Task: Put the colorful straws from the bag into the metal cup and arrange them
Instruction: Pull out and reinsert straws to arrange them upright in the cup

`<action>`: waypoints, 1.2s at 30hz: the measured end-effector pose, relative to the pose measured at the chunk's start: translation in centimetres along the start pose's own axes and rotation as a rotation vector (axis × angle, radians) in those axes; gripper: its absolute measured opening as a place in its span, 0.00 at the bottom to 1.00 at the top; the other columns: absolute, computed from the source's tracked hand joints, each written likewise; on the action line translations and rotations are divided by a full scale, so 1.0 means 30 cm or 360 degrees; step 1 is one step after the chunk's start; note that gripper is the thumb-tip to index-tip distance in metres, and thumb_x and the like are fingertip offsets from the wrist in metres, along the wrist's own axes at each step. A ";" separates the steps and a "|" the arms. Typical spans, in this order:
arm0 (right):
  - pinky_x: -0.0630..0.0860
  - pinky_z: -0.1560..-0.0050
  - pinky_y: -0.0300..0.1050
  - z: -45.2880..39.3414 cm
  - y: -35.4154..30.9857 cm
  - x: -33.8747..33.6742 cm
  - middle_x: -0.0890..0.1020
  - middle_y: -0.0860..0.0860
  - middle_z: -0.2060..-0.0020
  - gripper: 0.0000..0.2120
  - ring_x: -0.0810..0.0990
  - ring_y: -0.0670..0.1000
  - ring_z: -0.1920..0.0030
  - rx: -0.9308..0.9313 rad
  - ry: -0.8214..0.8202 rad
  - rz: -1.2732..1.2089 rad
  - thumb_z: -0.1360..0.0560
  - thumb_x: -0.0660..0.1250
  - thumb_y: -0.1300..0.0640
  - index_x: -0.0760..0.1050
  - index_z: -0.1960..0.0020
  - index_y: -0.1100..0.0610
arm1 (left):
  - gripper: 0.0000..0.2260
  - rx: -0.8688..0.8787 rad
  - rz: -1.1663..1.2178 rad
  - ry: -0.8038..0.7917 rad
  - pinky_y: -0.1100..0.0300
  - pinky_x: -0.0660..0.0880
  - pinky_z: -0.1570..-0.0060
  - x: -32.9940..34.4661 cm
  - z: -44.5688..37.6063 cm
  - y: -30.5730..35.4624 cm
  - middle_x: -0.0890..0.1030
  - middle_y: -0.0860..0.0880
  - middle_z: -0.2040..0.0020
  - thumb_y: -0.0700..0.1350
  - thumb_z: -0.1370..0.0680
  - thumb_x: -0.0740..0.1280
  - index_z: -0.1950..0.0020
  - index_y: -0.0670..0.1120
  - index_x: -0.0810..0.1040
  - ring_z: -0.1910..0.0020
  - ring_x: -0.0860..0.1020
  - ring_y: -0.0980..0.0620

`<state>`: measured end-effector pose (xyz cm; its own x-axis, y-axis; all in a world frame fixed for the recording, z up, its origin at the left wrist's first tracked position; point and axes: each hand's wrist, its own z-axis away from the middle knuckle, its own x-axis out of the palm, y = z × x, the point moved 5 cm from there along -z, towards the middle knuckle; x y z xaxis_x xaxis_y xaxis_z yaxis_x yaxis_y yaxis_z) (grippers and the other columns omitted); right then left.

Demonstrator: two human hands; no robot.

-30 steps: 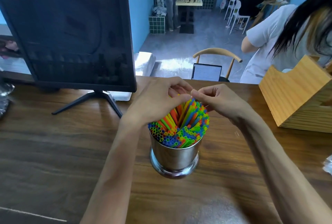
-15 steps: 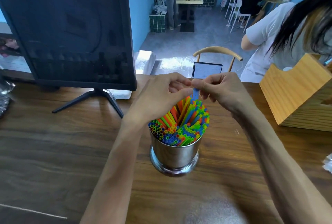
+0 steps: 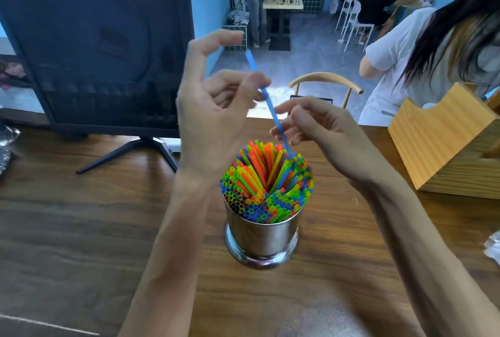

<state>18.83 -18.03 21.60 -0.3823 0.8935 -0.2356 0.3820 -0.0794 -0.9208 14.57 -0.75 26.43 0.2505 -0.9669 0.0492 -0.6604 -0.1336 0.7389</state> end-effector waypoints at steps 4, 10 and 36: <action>0.78 0.52 0.41 0.036 0.016 0.001 0.85 0.53 0.59 0.09 0.84 0.51 0.55 -0.0065 -0.0148 -0.0084 0.18 0.64 0.58 0.78 0.40 0.56 | 0.10 0.0122 0.0091 0.0276 0.60 0.80 0.58 -0.057 -0.008 0.029 0.87 0.54 0.57 0.39 0.19 0.70 0.41 0.44 0.71 0.56 0.87 0.48; 0.77 0.61 0.38 0.037 0.009 -0.125 0.85 0.51 0.66 0.05 0.83 0.49 0.66 -0.0053 0.0455 -0.0568 0.28 0.77 0.54 0.83 0.54 0.53 | 0.13 -0.0254 -0.0002 0.0278 0.50 0.81 0.54 -0.184 -0.005 -0.037 0.87 0.45 0.58 0.44 0.28 0.80 0.55 0.48 0.76 0.57 0.85 0.40; 0.77 0.63 0.34 -0.008 0.156 -0.040 0.86 0.46 0.61 0.13 0.82 0.41 0.62 0.0391 -0.0045 0.0439 0.22 0.69 0.42 0.85 0.55 0.50 | 0.04 -0.0509 -0.0837 -0.0799 0.74 0.71 0.57 -0.008 0.041 -0.207 0.85 0.63 0.55 0.53 0.21 0.72 0.48 0.58 0.86 0.52 0.80 0.66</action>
<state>21.28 -19.35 17.66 -0.3174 0.8113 -0.4909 0.2618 -0.4226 -0.8677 17.76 0.05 21.00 0.0740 -0.7869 -0.6126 -0.2898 -0.6048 0.7418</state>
